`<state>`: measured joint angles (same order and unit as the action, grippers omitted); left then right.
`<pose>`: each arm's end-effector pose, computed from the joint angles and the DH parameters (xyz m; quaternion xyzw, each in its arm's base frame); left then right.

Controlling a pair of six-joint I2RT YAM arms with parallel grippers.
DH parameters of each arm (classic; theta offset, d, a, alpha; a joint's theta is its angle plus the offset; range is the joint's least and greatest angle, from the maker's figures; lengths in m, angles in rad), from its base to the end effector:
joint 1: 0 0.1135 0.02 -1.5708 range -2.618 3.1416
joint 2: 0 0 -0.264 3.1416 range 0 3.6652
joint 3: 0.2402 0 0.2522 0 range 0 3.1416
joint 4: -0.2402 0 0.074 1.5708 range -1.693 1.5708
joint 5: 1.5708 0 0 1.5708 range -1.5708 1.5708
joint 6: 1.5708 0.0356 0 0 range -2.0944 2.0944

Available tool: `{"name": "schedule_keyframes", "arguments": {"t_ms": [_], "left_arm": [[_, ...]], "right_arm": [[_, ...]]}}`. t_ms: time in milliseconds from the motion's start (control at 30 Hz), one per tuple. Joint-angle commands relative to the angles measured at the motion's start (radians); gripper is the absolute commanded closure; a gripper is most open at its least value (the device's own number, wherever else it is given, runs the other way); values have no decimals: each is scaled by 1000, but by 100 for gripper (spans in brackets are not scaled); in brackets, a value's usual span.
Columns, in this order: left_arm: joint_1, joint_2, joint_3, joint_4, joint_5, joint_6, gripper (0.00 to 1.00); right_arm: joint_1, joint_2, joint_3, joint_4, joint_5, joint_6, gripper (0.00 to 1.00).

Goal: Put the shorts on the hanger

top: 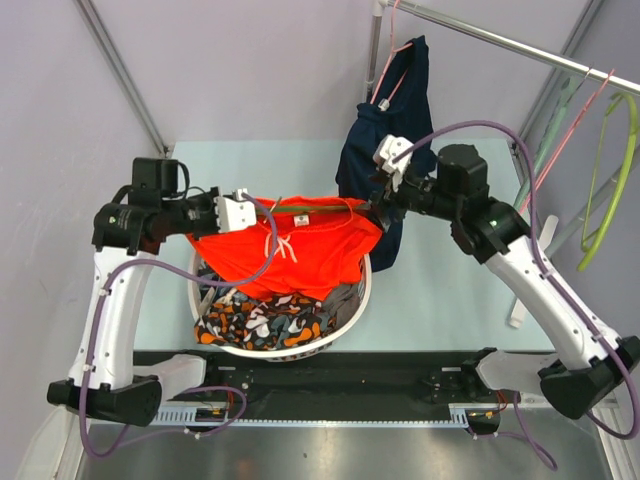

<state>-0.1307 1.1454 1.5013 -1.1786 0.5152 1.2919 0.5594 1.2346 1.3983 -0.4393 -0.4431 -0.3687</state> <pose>0.1873 -0.0423 0.4186 0.6581 0.6211 -0.0045 0.4255 0.2182 0.1546 0.4329 -0.4668 0.6364 0.2305 0.5692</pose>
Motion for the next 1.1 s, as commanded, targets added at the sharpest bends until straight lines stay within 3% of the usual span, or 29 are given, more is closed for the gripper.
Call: {"name": "schedule_keyframes", "arguments": {"t_ms": [0,300,767,800,867,900,933,1000,1033,1067], "left_arm": [[5,25,143,-71,190,52,100],[-32,68,287,-159,241,78,100],[-92,25,292,-136,269,41,100],[-92,25,290,-136,273,40,100],[-92,16,277,-130,281,35,100],[-92,8,257,-115,286,21,100],[-92,1,244,-102,287,12,100],[-92,-36,200,-21,292,-79,88],[-92,-51,186,11,298,-113,68],[-90,-65,177,58,318,-141,59]], "right_arm": [[55,-81,67,34,-172,-128,25],[232,-72,117,22,-125,-343,29],[312,74,202,-140,-32,-392,50],[312,75,197,-148,-31,-391,53],[312,75,189,-154,-20,-378,70],[310,74,188,-157,-19,-369,91],[310,71,188,-141,0,-354,100],[310,60,191,-109,35,-259,100],[312,59,198,-93,75,-231,100],[310,57,209,-92,95,-172,100]]}}
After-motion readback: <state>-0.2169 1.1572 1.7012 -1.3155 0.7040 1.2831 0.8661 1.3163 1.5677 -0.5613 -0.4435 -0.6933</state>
